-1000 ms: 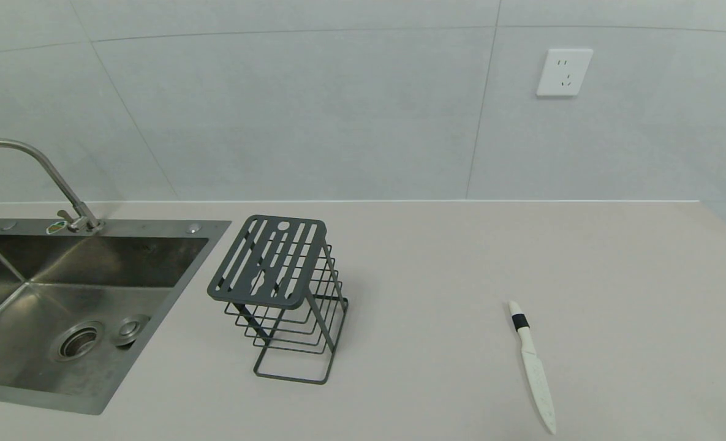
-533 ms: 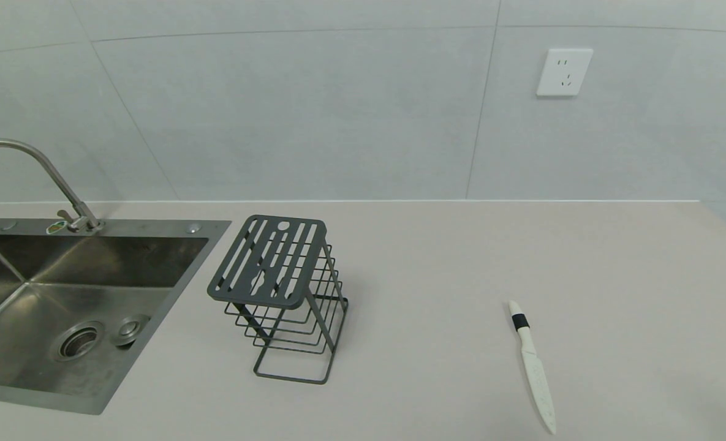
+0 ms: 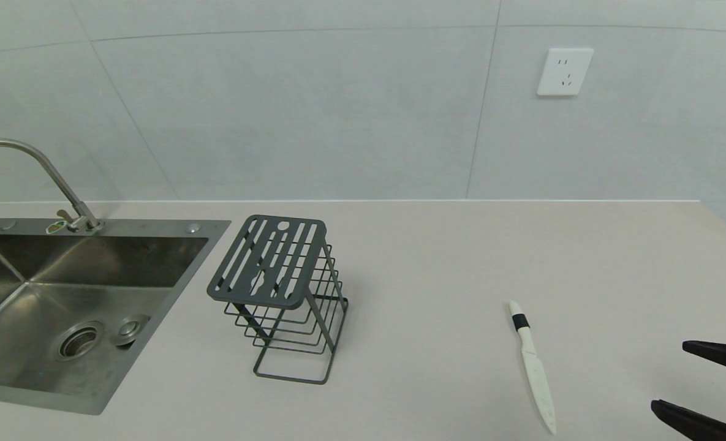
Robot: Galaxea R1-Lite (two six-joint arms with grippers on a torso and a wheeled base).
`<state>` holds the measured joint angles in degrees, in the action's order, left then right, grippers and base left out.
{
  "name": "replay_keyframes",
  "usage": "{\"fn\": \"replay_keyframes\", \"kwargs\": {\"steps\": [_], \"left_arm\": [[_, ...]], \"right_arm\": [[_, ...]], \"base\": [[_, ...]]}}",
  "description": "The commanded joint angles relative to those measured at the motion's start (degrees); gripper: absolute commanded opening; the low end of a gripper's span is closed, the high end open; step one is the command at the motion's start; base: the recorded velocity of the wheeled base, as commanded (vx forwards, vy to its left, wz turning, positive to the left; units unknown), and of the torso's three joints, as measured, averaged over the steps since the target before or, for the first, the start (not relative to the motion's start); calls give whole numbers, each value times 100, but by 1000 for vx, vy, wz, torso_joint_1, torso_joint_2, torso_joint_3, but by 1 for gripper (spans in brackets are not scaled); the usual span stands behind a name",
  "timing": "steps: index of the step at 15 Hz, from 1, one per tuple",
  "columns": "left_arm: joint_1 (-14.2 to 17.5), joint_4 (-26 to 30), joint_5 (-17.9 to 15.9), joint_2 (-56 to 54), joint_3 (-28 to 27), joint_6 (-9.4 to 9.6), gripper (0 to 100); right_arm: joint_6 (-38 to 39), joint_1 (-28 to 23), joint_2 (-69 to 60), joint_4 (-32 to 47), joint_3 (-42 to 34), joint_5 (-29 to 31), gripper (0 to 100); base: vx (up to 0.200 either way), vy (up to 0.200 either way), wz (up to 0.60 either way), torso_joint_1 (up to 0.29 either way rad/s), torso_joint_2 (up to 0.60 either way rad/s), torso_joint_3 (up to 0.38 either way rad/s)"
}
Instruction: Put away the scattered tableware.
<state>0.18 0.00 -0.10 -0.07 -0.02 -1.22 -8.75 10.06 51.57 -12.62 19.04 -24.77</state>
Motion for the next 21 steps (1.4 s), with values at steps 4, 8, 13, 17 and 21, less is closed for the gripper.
{"fn": "replay_keyframes", "kwargs": {"steps": [4,8,13,17,21], "left_arm": [[-1,0,1,7,2,-1,100],[-1,0,1,7,2,-1,100],[-1,0,1,7,2,-1,100],[-1,0,1,7,2,-1,100],[-1,0,1,7,2,-1,100]], "right_arm": [[-4,75,1092,-452,29,-37,100],[-4,559,1971,-900,179,104,100],[14,1104,2516,-1085,170,790,100],[84,1455,2771,-1085,179,1554,100],[137,1552,2947,-1085,188,1836,100]], "base": [[0,0,0,0,0,0],[0,0,0,0,0,0],[0,0,0,0,0,0],[0,0,0,0,0,0],[0,0,0,0,0,0]]}}
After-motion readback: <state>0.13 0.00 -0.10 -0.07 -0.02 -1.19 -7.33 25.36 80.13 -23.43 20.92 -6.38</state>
